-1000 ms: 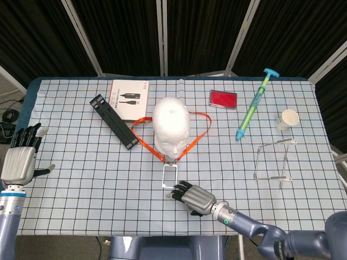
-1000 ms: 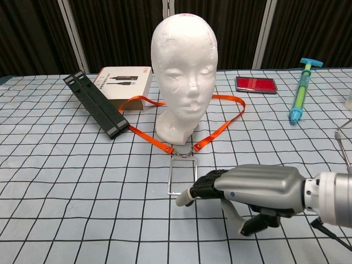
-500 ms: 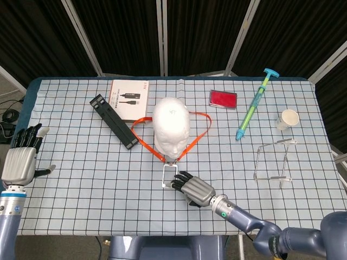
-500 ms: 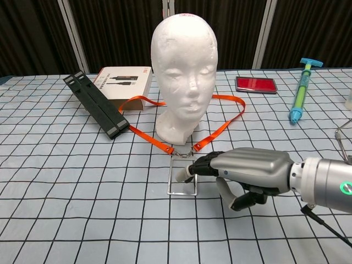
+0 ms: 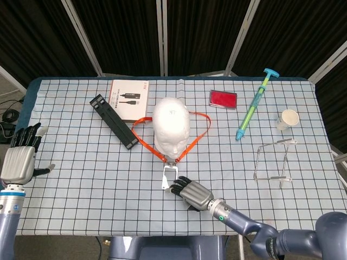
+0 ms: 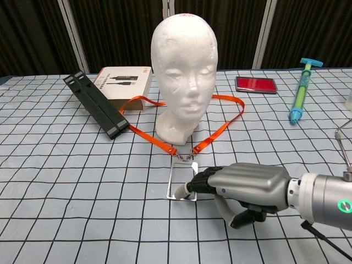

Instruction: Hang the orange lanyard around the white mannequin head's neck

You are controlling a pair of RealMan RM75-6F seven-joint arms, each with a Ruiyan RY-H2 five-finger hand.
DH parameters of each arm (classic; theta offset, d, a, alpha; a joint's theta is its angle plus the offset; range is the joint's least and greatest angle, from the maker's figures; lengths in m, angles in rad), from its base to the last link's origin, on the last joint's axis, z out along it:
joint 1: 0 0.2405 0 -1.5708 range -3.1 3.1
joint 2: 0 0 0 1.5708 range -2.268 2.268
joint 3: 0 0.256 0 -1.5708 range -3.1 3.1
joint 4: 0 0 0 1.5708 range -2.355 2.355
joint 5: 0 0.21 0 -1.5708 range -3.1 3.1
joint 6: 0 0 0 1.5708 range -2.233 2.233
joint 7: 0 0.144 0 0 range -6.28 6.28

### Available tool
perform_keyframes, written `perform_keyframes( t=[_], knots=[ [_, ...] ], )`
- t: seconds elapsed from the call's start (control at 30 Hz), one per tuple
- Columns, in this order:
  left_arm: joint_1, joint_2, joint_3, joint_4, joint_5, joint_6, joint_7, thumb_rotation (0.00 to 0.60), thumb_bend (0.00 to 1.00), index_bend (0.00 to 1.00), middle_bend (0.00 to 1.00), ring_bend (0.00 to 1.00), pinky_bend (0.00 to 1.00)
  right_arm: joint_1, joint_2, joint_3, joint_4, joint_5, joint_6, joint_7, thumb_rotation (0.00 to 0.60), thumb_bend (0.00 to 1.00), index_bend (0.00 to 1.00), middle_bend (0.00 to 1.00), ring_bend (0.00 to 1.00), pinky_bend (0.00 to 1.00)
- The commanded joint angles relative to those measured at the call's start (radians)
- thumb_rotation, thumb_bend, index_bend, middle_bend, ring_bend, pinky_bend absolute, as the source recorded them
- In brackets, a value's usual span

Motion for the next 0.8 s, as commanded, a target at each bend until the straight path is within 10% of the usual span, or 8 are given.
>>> perform_keyframes(
  t=[0.03,0.57,0.8],
  knots=[
    [-0.001,-0.003,0.001,0.001,0.003,-0.002,0.005,0.6,0.0,0.0,0.0,0.0,0.0,0.0,0.014,-0.017,-0.02,-0.017,0.001,-0.003,0.6,1.0,0.17,0.16,0.08,0.07],
    [-0.003,-0.023,0.0,0.019,0.005,-0.009,0.025,0.6,0.0,0.0,0.0,0.0,0.0,-0.014,0.136,-0.133,-0.144,-0.154,0.043,-0.003,0.6,1.0,0.17,0.17,0.08,0.11],
    [0.004,-0.024,-0.003,0.03,0.017,0.003,0.007,0.6,0.0,0.0,0.0,0.0,0.0,-0.109,0.224,-0.153,-0.115,-0.294,0.337,0.011,0.6,0.98,0.17,0.17,0.08,0.1]
  ],
)
